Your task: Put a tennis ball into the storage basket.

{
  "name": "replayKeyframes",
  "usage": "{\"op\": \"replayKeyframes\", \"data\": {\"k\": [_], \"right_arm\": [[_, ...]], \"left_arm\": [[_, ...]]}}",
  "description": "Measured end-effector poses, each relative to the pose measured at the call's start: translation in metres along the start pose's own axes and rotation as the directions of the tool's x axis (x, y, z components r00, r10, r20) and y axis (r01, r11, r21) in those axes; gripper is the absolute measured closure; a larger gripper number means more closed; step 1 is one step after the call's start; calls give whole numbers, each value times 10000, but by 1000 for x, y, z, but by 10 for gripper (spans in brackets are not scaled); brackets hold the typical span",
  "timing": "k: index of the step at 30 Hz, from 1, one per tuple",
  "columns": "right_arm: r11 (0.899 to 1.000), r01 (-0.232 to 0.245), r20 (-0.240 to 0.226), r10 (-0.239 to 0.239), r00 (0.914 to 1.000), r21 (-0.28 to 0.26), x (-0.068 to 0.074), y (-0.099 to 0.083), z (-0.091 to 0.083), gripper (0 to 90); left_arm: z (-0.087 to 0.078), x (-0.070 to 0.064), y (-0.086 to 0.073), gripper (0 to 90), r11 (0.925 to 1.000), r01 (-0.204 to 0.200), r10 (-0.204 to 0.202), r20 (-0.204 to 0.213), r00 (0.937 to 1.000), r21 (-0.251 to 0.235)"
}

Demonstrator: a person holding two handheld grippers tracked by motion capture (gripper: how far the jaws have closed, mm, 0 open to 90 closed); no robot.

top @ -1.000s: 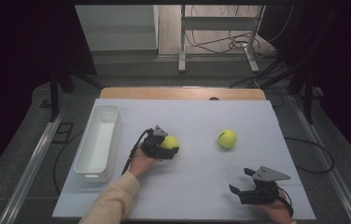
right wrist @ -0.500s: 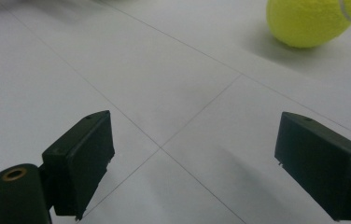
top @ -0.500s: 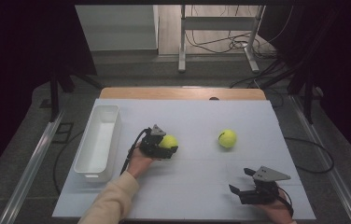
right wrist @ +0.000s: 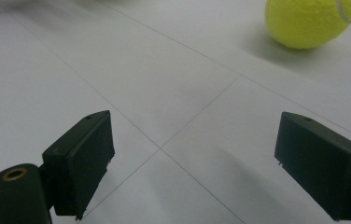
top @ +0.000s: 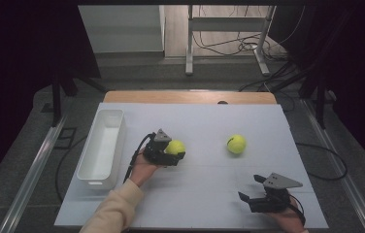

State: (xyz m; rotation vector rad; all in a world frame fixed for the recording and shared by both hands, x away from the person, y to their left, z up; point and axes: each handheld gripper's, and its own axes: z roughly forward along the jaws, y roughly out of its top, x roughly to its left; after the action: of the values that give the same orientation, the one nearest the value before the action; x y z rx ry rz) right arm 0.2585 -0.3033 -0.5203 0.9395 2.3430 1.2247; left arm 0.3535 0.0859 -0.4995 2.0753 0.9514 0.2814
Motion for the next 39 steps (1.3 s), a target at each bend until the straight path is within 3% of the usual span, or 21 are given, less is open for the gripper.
{"op": "replayKeyframes", "data": {"k": [14, 39], "right_arm": [[10000, -3, -4, 3, 10000, -2, 0, 0, 0, 121], [10000, 62, 47, -62, 10000, -31, 0, 0, -1, 122]], "left_arm": [[-15, -5, 3, 250, 9996, -18, 25, 254, 9997, -287], [-45, -9, 14, 250, 9949, -134, 157, 215, 9996, -1003]]}}
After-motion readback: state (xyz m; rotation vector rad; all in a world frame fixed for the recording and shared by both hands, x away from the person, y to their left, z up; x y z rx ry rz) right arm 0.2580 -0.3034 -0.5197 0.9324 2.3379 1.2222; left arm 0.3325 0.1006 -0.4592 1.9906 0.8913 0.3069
